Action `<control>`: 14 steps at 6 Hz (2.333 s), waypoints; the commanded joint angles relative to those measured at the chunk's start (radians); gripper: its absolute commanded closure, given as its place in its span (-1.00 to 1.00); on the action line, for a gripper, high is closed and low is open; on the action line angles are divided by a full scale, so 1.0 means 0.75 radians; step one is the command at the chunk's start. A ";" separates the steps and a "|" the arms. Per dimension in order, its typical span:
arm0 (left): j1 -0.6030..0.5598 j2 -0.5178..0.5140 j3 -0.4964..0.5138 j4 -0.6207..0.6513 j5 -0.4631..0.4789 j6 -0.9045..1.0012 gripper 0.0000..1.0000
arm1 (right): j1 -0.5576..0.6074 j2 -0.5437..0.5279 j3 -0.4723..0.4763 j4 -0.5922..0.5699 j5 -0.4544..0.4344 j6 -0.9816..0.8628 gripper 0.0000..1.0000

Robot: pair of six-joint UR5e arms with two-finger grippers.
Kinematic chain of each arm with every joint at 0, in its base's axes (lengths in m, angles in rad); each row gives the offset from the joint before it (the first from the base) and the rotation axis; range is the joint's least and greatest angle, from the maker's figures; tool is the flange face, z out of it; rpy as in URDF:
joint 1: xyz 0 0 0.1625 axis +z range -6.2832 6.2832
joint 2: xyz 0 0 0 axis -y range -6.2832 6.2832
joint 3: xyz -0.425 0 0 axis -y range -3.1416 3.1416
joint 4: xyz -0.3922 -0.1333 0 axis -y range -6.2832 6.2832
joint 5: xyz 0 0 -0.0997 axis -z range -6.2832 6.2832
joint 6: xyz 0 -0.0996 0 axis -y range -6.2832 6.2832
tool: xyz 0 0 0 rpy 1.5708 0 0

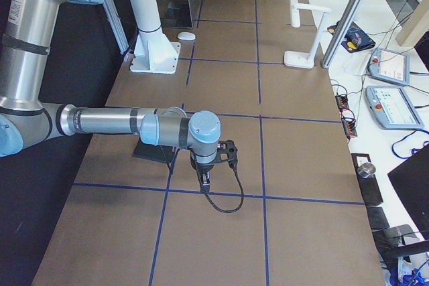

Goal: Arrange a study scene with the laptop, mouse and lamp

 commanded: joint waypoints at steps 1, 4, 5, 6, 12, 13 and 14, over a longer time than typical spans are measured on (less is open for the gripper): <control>0.002 0.001 -0.008 0.004 0.002 0.000 -1.00 | 0.000 0.000 0.002 0.000 0.000 0.000 -1.00; 0.008 -0.005 -0.051 -0.012 0.006 -0.010 -1.00 | 0.000 0.000 0.006 0.000 0.002 0.000 -1.00; 0.008 -0.072 -0.061 -0.012 0.002 -0.016 -1.00 | 0.000 0.000 0.006 0.000 0.002 0.000 -1.00; 0.008 -0.160 -0.061 -0.041 0.008 -0.014 -1.00 | 0.000 0.000 0.006 0.000 0.002 0.000 -1.00; 0.359 -0.234 -0.065 -0.546 -0.166 -0.002 -1.00 | 0.000 0.002 0.008 0.000 0.002 0.000 -1.00; 0.443 -0.234 -0.065 -0.738 -0.176 -0.018 -1.00 | 0.000 0.002 0.006 0.000 0.002 -0.002 -1.00; 0.488 -0.234 -0.094 -0.781 -0.253 -0.010 -0.99 | 0.000 0.002 0.008 0.000 0.002 -0.002 -1.00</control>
